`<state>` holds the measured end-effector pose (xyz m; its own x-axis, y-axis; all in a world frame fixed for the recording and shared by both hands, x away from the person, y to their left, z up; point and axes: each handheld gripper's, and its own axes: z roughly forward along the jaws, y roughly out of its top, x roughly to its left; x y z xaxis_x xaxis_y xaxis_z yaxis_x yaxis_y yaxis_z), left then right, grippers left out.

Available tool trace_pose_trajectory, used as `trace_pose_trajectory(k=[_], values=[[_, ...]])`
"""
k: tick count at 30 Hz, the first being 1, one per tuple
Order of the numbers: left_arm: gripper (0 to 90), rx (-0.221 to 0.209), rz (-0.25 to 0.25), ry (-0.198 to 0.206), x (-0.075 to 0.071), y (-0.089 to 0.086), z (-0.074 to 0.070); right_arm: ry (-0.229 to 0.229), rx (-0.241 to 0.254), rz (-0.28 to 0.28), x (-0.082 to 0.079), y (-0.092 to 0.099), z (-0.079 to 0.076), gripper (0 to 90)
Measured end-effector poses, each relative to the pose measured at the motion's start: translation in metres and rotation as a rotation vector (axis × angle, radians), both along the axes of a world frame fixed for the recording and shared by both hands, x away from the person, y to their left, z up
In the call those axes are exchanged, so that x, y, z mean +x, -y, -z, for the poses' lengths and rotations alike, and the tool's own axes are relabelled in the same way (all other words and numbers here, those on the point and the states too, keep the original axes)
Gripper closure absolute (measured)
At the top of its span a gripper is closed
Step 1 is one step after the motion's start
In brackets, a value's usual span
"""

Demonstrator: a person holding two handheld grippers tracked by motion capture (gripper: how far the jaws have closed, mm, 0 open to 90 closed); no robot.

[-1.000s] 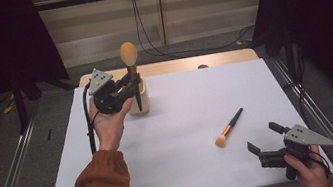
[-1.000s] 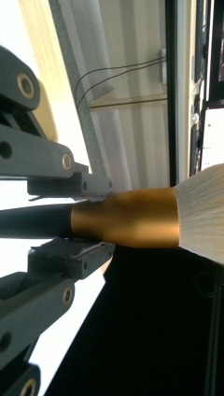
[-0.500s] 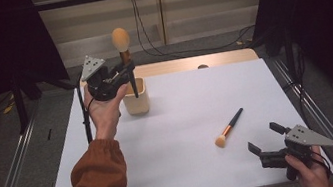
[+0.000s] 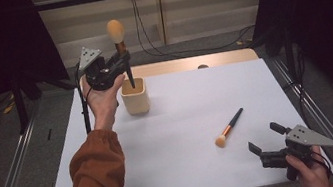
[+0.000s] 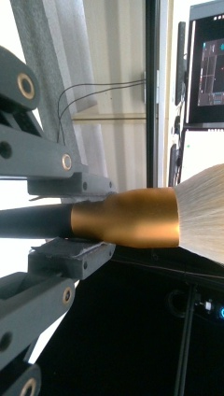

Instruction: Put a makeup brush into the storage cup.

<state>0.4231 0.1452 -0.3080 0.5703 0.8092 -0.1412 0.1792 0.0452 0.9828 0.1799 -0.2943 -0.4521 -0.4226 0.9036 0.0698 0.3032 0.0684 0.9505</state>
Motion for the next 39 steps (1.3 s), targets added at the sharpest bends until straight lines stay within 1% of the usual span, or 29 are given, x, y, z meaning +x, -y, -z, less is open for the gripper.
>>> trace_pose_trajectory(k=[2, 4, 6, 8, 9, 12, 14, 17, 18, 19, 20, 21, 22, 23, 24, 26, 28, 29, 31, 34, 37, 39], values=[[70.5, 0.001, -0.008, -0.006, 0.003, -0.001, 0.003, 0.0, 0.003, 0.002, 0.0, 0.0, 0.0, 0.0], [70.5, -0.006, -0.005, -0.014, 0.005, -0.001, 0.005, -0.001, 0.004, 0.003, -0.001, 0.0, 0.0, 0.0], [70.5, 0.005, -0.009, -0.008, 0.006, 0.0, 0.007, 0.001, 0.006, 0.006, -0.001, 0.001, 0.0, 0.0], [70.5, 0.001, -0.008, -0.009, 0.007, 0.0, 0.008, 0.0, 0.008, 0.007, -0.001, 0.001, 0.0, 0.0], [70.5, 0.006, -0.012, -0.009, 0.008, 0.0, 0.008, 0.0, 0.008, 0.007, -0.001, 0.001, 0.0, 0.0], [70.5, 0.008, -0.015, -0.015, 0.01, -0.001, 0.01, -0.001, 0.017, 0.007, -0.002, 0.0, 0.0, 0.0], [70.5, 0.019, -0.018, -0.022, 0.013, -0.001, 0.014, 0.002, 0.022, 0.004, -0.002, 0.0, 0.0, 0.0], [70.5, 0.016, -0.02, -0.027, 0.016, -0.002, 0.016, 0.004, 0.026, 0.002, -0.002, 0.0, 0.0, 0.0], [70.5, 0.014, -0.018, -0.026, 0.018, -0.003, 0.019, 0.004, 0.028, 0.003, -0.001, -0.001, 0.0, 0.0], [70.5, 0.014, -0.018, -0.026, 0.018, -0.003, 0.019, 0.004, 0.028, 0.003, -0.001, -0.001, 0.0, 0.0], [70.5, 0.017, -0.009, -0.025, 0.018, -0.002, 0.023, 0.006, 0.036, 0.004, -0.001, -0.001, 0.0, 0.0], [70.5, 0.017, -0.009, -0.025, 0.018, -0.002, 0.023, 0.005, 0.037, 0.003, -0.001, 0.0, 0.0, 0.0], [70.5, 0.031, -0.017, -0.032, 0.02, -0.002, 0.028, 0.004, 0.035, 0.003, -0.001, 0.0, 0.0, 0.0], [70.5, 0.031, -0.017, -0.032, 0.02, -0.002, 0.028, 0.004, 0.035, 0.003, -0.001, 0.0, 0.0, 0.0], [70.5, 0.017, -0.018, -0.042, 0.021, -0.002, 0.031, 0.004, 0.038, 0.005, -0.001, 0.0, 0.0, 0.0], [70.5, 0.021, -0.023, -0.053, 0.023, -0.003, 0.039, 0.004, 0.034, 0.002, -0.001, 0.0, 0.0, 0.0], [70.5, 0.029, -0.025, -0.055, 0.023, -0.003, 0.041, 0.006, 0.031, 0.001, -0.001, 0.0, 0.0, 0.0], [70.5, 0.026, -0.031, -0.066, 0.024, -0.004, 0.046, 0.005, 0.032, 0.001, -0.001, 0.0, 0.0, 0.0], [70.5, 0.022, -0.039, -0.07, 0.026, -0.006, 0.05, 0.006, 0.031, 0.001, -0.001, 0.0, 0.0, 0.0], [70.5, 0.021, -0.049, -0.082, 0.029, -0.009, 0.054, 0.005, 0.031, 0.002, -0.001, 0.0, 0.0, 0.0], [70.5, 0.043, -0.053, -0.072, 0.03, -0.009, 0.056, 0.003, 0.031, 0.003, -0.001, 0.0, 0.0, 0.0], [70.5, 0.021, -0.051, -0.079, 0.031, -0.009, 0.056, 0.003, 0.029, 0.002, 0.0, 0.0, 0.001, 0.0]])
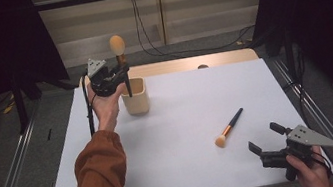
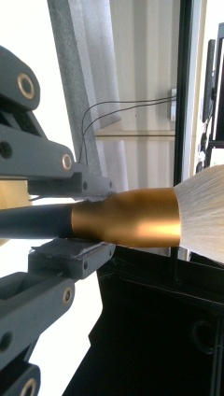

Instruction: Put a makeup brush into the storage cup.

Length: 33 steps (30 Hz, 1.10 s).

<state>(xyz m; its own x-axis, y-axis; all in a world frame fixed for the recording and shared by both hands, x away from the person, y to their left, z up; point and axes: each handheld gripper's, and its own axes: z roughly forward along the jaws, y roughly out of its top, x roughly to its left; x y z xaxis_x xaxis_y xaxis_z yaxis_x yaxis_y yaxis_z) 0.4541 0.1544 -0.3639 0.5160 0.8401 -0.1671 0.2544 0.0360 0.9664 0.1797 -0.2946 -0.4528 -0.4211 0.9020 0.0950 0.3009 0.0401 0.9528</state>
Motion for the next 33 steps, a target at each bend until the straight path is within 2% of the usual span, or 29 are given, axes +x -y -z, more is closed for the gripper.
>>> trace_pose_trajectory(k=[2, 4, 6, 8, 11, 12, 16, 18, 21, 26, 28, 29, 33], values=[[70.5, 0.0, -0.001, 0.003, 0.0, 0.0, -0.001, -0.001, 0.002, 0.0, 0.0, 0.0, 0.0, 0.0], [70.5, -0.023, 0.0, 0.01, 0.0, 0.0, -0.003, 0.001, 0.0, -0.001, 0.0, 0.0, 0.0, 0.0], [70.5, -0.009, 0.0, 0.023, 0.0, 0.0, -0.005, 0.001, -0.001, -0.002, 0.0, 0.0, 0.0, 0.0], [70.5, -0.029, -0.005, 0.019, 0.002, -0.002, -0.004, -0.001, -0.001, -0.003, 0.0, 0.0, 0.0, 0.0], [70.5, -0.029, -0.016, 0.02, 0.006, -0.003, -0.002, -0.002, 0.0, -0.004, 0.0, 0.0, 0.0, 0.0], [70.5, -0.019, -0.027, 0.02, 0.009, -0.003, 0.0, -0.001, -0.001, -0.004, 0.0, 0.0, 0.001, 0.0], [70.5, -0.022, -0.029, 0.024, 0.013, -0.004, 0.001, -0.004, 0.003, -0.002, 0.001, -0.001, 0.001, 0.0], [70.5, -0.004, -0.026, 0.022, 0.013, -0.004, 0.004, -0.005, 0.005, -0.003, 0.001, 0.0, 0.001, 0.0], [70.5, -0.013, -0.017, 0.018, 0.013, -0.004, 0.007, -0.005, 0.006, -0.002, 0.001, 0.0, 0.001, 0.0], [70.5, 0.023, -0.002, 0.008, 0.011, 0.0, 0.019, -0.005, 0.001, -0.008, 0.001, 0.0, 0.001, 0.0], [70.5, 0.013, -0.002, -0.002, 0.011, 0.002, 0.021, -0.005, 0.002, -0.007, 0.001, -0.001, 0.001, 0.0], [70.4, 0.032, 0.006, -0.006, 0.009, 0.005, 0.023, -0.005, 0.001, -0.006, 0.001, -0.001, 0.001, 0.0], [70.4, 0.033, 0.01, -0.011, 0.007, 0.008, 0.027, -0.004, 0.001, -0.007, 0.001, -0.001, 0.001, 0.0]])
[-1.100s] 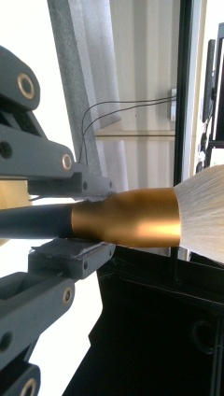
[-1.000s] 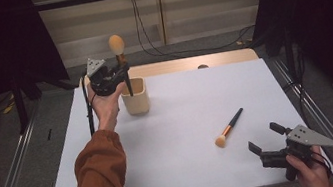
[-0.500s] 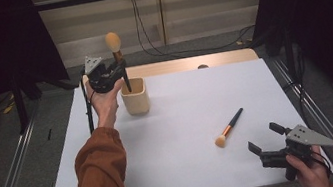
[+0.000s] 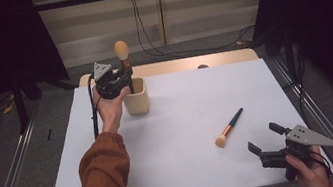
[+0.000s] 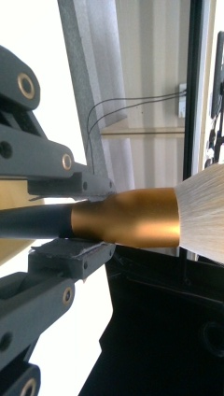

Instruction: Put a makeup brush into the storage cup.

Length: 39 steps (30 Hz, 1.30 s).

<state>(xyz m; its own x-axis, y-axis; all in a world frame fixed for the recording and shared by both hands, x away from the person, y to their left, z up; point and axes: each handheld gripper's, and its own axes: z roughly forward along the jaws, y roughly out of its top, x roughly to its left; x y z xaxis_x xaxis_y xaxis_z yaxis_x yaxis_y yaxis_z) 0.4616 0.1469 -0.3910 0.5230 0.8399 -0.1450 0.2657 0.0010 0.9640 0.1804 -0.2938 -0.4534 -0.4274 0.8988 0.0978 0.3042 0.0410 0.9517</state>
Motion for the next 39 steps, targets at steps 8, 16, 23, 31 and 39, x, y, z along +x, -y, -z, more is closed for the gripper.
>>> trace_pose_trajectory(k=[8, 16, 23, 31, 39], values=[[70.5, 0.016, 0.006, -0.012, -0.001, 0.004, 0.008, 0.001, -0.002, -0.005, -0.001, 0.0, 0.0, 0.0], [70.4, 0.025, -0.007, -0.037, -0.002, -0.001, 0.017, -0.002, -0.003, 0.0, -0.001, 0.001, 0.0, 0.0], [70.3, 0.042, -0.005, -0.065, -0.004, -0.003, 0.026, -0.007, -0.007, -0.005, 0.0, 0.0, 0.001, 0.0], [69.3, 0.053, 0.007, -0.085, -0.006, 0.0, 0.027, -0.002, -0.008, -0.01, -0.001, 0.0, 0.0, 0.0], [62.8, 0.062, 0.0, -0.097, -0.008, -0.005, 0.029, -0.004, -0.009, -0.007, -0.001, 0.0, 0.0, 0.0]])
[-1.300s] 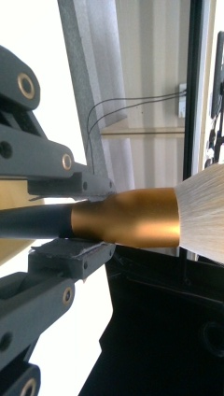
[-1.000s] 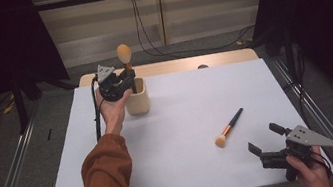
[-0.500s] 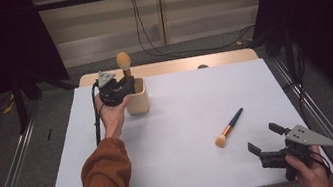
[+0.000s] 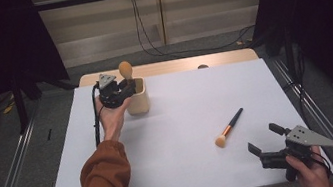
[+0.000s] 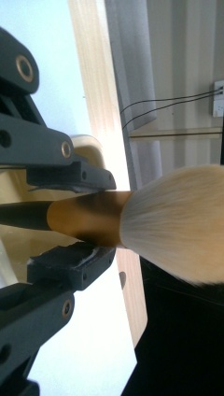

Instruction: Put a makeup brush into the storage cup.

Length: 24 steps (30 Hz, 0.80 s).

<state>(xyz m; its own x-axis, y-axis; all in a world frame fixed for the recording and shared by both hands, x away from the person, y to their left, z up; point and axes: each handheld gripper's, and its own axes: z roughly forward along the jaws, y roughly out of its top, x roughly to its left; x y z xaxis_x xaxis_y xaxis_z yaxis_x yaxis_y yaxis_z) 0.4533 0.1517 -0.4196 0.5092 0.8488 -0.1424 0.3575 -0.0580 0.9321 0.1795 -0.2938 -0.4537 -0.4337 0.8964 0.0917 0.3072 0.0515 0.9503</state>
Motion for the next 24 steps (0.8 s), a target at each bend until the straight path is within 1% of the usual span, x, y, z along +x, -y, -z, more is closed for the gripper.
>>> trace_pose_trajectory(k=[1, 3, 4, 5, 7, 8, 9, 11, 12, 14, 15, 16, 17, 18, 19, 20, 22, 23, 24], values=[[62.8, -0.005, -0.002, -0.001, 0.0, 0.0, 0.001, 0.0, 0.0, 0.0, 0.0, 0.0, 0.0, 0.0], [61.9, 0.002, -0.003, -0.001, -0.001, -0.001, 0.002, 0.0, 0.0, 0.0, 0.0, 0.0, 0.0, 0.0], [61.9, -0.002, -0.003, 0.0, -0.001, -0.002, 0.002, 0.0, 0.0, 0.0, 0.0, 0.0, 0.0, 0.0], [59.8, -0.011, -0.006, 0.005, -0.002, -0.003, 0.0, 0.0, 0.001, 0.001, 0.0, 0.0, 0.0, 0.0], [57.8, -0.008, -0.01, 0.011, -0.002, -0.003, -0.001, 0.0, 0.001, 0.0, 0.0, 0.0, 0.0, 0.0], [57.8, -0.008, -0.001, 0.011, -0.002, -0.003, -0.002, 0.0, 0.001, 0.0, 0.0, 0.0, 0.0, 0.0], [58.0, -0.005, -0.005, 0.013, -0.003, -0.004, -0.002, -0.001, 0.0, 0.0, 0.0, 0.0, 0.0, 0.0], [55.7, -0.012, -0.007, 0.012, -0.004, -0.004, -0.002, 0.0, 0.002, -0.001, 0.0, 0.0, 0.0, 0.0], [54.9, -0.006, -0.006, 0.02, -0.006, -0.004, -0.003, 0.0, 0.002, -0.001, 0.0, 0.0, 0.0, 0.0], [51.6, -0.004, -0.003, 0.019, -0.006, -0.004, -0.003, -0.001, 0.001, -0.001, 0.0, 0.0, 0.0, 0.0], [49.8, -0.014, 0.0, 0.015, -0.007, -0.004, -0.004, -0.001, 0.001, -0.001, 0.0, 0.0, 0.0, 0.0], [47.8, -0.014, 0.0, 0.015, -0.007, -0.004, -0.004, -0.001, 0.001, -0.001, 0.0, 0.0, 0.0, 0.0], [45.7, -0.022, 0.003, 0.012, -0.008, -0.005, -0.006, 0.0, 0.001, -0.001, 0.0, 0.0, 0.0, 0.0], [45.7, -0.037, 0.01, 0.009, -0.009, -0.005, -0.008, 0.0, 0.001, -0.001, 0.0, 0.0, 0.0, 0.0], [43.0, -0.04, 0.013, 0.014, -0.011, -0.005, -0.01, 0.0, -0.001, 0.0, 0.0, 0.0, 0.0, 0.0], [43.0, -0.03, 0.013, 0.021, -0.013, -0.005, -0.012, 0.0, -0.001, 0.0, 0.0, 0.0, 0.0, 0.0], [39.3, -0.034, 0.029, 0.029, -0.017, -0.005, -0.015, 0.0, 0.0, 0.001, 0.0, 0.0, 0.0, 0.0], [34.2, -0.034, 0.028, 0.031, -0.02, -0.004, -0.017, 0.0, -0.001, -0.001, -0.001, 0.0, 0.0, 0.0], [31.3, -0.034, 0.028, 0.031, -0.02, -0.004, -0.017, 0.0, -0.001, -0.001, -0.001, 0.0, 0.0, 0.0]])
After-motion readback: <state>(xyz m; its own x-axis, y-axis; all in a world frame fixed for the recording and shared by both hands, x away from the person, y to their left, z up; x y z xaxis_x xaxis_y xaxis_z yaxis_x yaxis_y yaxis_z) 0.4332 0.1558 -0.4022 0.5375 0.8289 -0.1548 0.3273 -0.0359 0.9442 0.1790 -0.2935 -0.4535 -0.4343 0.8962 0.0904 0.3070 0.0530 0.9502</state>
